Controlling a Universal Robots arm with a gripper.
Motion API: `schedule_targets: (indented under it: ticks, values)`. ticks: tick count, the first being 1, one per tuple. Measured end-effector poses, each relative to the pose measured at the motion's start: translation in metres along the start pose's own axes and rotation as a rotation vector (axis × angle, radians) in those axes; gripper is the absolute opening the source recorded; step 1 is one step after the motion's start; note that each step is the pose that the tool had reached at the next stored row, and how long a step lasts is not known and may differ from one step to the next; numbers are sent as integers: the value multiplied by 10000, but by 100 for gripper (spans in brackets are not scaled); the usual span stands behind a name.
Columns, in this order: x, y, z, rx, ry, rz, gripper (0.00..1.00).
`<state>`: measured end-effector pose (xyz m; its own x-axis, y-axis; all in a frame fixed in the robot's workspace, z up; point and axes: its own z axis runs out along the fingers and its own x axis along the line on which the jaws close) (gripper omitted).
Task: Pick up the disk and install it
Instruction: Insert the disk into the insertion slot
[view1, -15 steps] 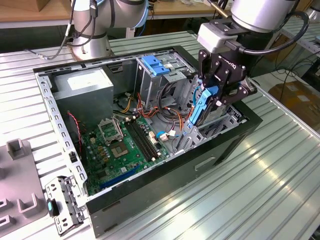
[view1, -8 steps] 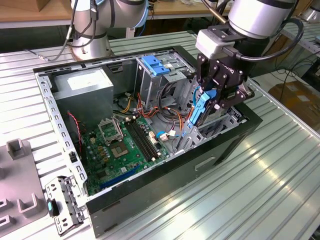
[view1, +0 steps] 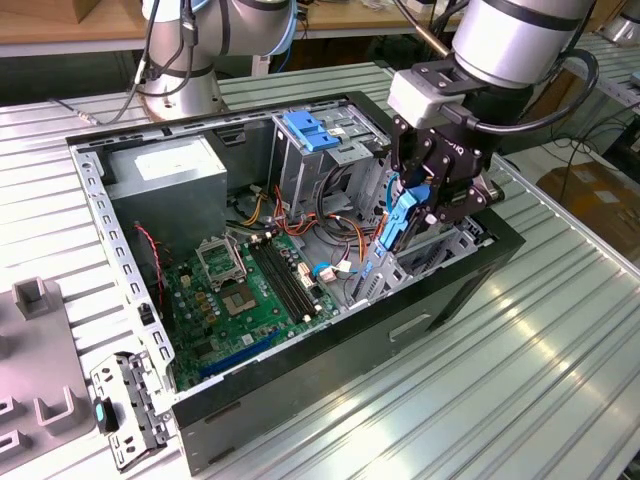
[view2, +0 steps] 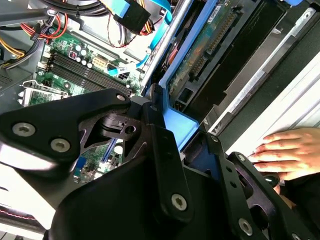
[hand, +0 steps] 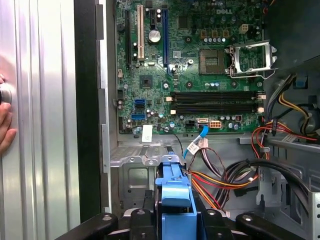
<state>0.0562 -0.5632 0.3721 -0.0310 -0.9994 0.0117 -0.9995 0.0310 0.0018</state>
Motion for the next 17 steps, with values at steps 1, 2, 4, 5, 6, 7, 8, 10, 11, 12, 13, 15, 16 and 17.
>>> schedule_targets:
  ticks: [1, 2, 4, 5, 6, 7, 8, 10, 11, 12, 13, 15, 16, 17]
  values:
    - [0, -1, 7, 6, -5, 0, 37]
    - [0, -1, 14, 11, -8, -1, 37]
    - [0, -1, 47, 40, -7, 0, 37]
    - [0, -1, 77, 65, -7, 1, 37]
    - [1, 0, 99, 79, -7, 1, 37]
    - [2, 0, 111, 86, -7, 1, 37]
    - [2, 0, 128, 94, -7, 0, 37]
    - [2, 0, 150, 107, -6, 1, 37]
    - [2, 0, 150, 108, -4, 1, 37]
    - [3, 0, 151, 109, -5, 1, 37]
    - [3, 0, 151, 110, -7, 1, 37]
    - [3, 0, 152, 110, -7, 1, 38]
    - [2, 0, 152, 109, -9, 1, 45]
    - [3, 0, 152, 110, -7, 1, 45]
